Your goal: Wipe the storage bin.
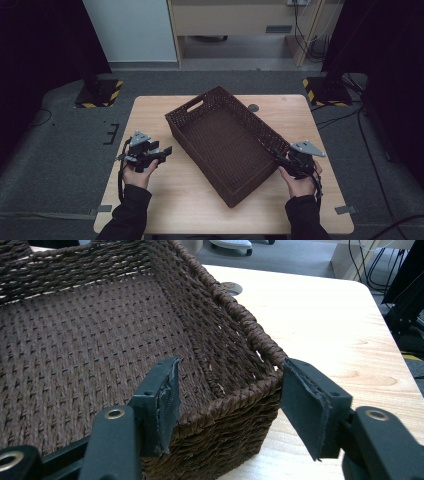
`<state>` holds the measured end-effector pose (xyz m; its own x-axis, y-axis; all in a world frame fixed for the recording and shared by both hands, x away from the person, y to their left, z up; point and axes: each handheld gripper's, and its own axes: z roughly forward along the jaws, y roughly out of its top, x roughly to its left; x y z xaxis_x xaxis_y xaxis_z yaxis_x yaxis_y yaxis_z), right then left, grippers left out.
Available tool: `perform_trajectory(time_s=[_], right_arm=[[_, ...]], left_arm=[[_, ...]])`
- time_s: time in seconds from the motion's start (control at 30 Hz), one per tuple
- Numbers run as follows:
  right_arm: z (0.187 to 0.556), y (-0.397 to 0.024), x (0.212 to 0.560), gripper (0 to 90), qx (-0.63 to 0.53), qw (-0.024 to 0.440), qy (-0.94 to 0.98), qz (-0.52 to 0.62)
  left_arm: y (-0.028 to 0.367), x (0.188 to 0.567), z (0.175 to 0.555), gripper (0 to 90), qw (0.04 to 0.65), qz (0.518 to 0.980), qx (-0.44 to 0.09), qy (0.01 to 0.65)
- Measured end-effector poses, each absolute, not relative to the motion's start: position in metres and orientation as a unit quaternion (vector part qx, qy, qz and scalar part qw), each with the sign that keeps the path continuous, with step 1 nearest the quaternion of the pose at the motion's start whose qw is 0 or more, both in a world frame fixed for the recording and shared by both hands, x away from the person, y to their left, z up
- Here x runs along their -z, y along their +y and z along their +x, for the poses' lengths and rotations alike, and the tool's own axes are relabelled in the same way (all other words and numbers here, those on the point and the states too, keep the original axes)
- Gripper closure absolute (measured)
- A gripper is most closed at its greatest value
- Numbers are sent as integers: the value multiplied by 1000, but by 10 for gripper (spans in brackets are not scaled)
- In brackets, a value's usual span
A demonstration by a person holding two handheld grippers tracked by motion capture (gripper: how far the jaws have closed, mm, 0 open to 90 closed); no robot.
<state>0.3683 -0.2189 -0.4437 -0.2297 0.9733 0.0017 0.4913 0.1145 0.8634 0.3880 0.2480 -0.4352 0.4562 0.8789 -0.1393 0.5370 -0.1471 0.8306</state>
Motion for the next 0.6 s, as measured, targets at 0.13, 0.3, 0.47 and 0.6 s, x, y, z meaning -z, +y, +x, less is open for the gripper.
perform_trajectory(time_s=[0.13, 0.3, 0.47, 0.6], right_arm=[[365, -218, 443, 350, -400, 297, 680, 538], [359, -208, 443, 305, -403, 286, 686, 534], [360, -207, 445, 323, -400, 293, 682, 537], [367, -210, 447, 333, -394, 297, 681, 541]], left_arm=[[248, 435, 389, 379, 429, 731, -203, 490], [246, 436, 390, 377, 420, 730, -214, 495], [247, 436, 391, 376, 419, 732, -209, 495], [246, 436, 391, 376, 421, 731, -208, 496]])
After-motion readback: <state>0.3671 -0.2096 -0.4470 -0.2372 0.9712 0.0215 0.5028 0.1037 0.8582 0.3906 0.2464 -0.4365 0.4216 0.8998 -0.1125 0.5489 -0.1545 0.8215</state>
